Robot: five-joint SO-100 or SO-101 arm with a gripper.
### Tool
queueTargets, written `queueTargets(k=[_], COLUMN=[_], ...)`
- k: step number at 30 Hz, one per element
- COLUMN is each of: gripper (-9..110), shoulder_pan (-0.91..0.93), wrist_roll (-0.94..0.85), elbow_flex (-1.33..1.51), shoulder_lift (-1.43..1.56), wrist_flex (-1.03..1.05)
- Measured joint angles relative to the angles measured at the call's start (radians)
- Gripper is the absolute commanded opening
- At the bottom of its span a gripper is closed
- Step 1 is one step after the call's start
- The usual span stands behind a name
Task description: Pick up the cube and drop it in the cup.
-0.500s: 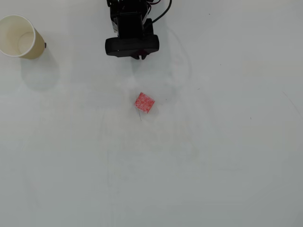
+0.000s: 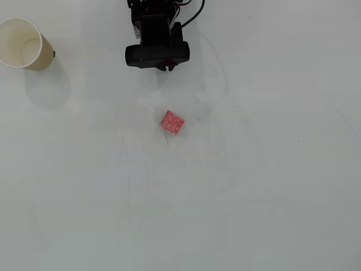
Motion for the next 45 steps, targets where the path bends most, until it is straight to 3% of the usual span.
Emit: queueTargets(k=[31, 45], gripper=[1, 1], shoulder_pan=[-0.015, -0.012], wrist_roll=[0.000, 0.000], elbow_flex=[0.000, 0.000], shoulder_lift=[0.000, 0.000], wrist_flex=[-0.003, -0.445])
